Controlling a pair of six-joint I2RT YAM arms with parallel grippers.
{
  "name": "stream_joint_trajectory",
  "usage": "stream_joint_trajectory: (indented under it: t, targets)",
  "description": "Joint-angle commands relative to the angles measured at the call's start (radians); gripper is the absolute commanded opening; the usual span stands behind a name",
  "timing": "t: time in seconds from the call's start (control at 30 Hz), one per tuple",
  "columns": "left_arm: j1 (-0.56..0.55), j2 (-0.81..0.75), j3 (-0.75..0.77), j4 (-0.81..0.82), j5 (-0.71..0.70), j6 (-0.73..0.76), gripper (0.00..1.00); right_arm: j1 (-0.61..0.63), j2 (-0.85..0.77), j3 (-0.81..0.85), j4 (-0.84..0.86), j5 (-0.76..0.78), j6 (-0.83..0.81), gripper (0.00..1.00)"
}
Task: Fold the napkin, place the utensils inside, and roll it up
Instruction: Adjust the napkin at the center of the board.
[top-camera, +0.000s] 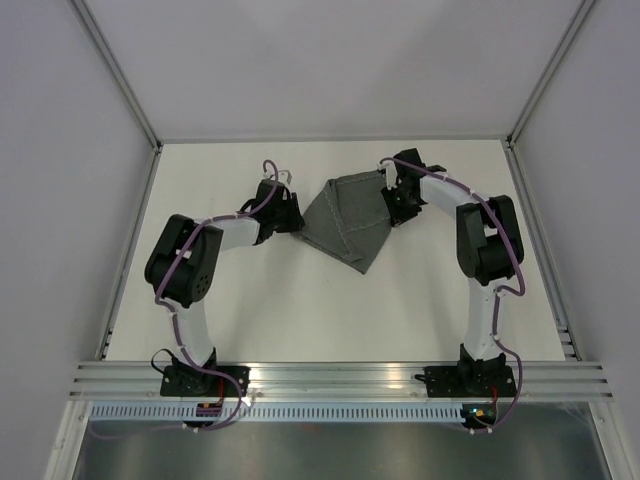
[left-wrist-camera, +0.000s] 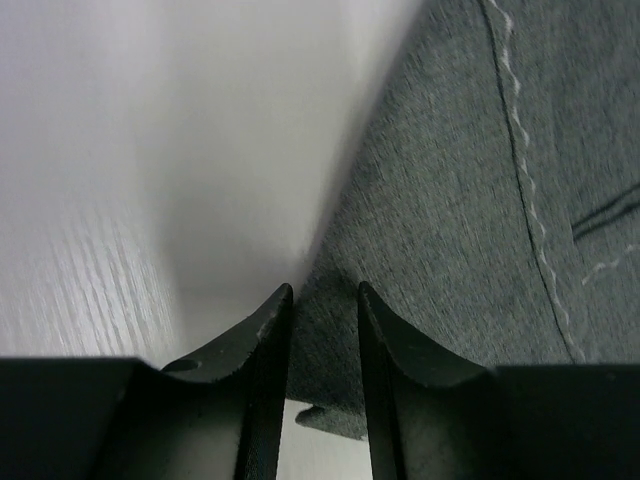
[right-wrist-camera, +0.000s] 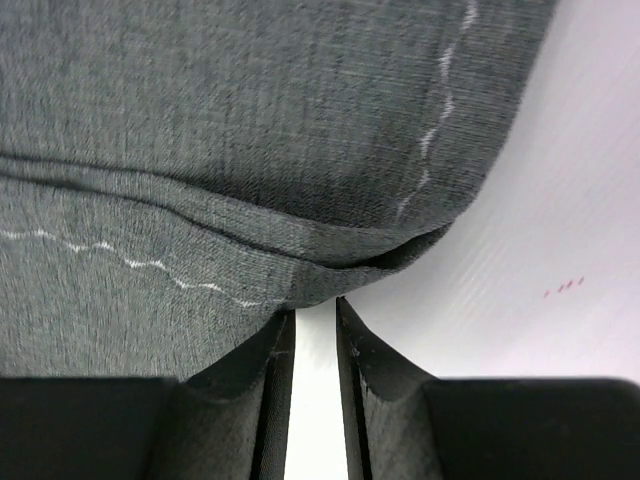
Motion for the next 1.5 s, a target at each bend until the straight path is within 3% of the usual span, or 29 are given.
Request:
stream_joint_trajectory:
  t: [0.0, 0.5, 0.7, 0.93, 1.1, 1.27, 1.47]
  targets:
    - [-0.029, -0.044, -0.093, 0.010, 0.012, -0.069, 0.38, -0.008, 0.074, 0.074, 0.008, 0.040, 0.006, 0.29]
    - [-0.095, -0.217, -0.391, 0.159, -0.001, -0.165, 0.35, -0.008, 0.166, 0.238, -0.029, -0.035, 0.020, 0.29]
    - [-0.095, -0.265, -0.396, 0.124, -0.038, -0.147, 0.37, -0.020, 0.105, 0.226, -0.038, -0.006, 0.027, 0.29]
    - [-0.088, -0.395, -0.333, 0.043, -0.133, -0.109, 0.50, -0.120, -0.059, 0.108, 0.020, -0.087, 0.000, 0.30]
    - [-0.086, -0.486, -0.215, -0.031, -0.185, 0.002, 0.51, -0.132, -0.217, 0.015, 0.062, -0.152, -0.175, 0.34]
    - [-0.085, -0.539, -0.170, 0.019, -0.219, 0.005, 0.54, -0.117, -0.355, -0.052, 0.054, -0.296, -0.327, 0.43]
    - [-0.074, -0.604, -0.193, 0.009, -0.245, -0.022, 0.57, 0.046, -0.406, -0.150, 0.120, -0.270, -0.497, 0.51]
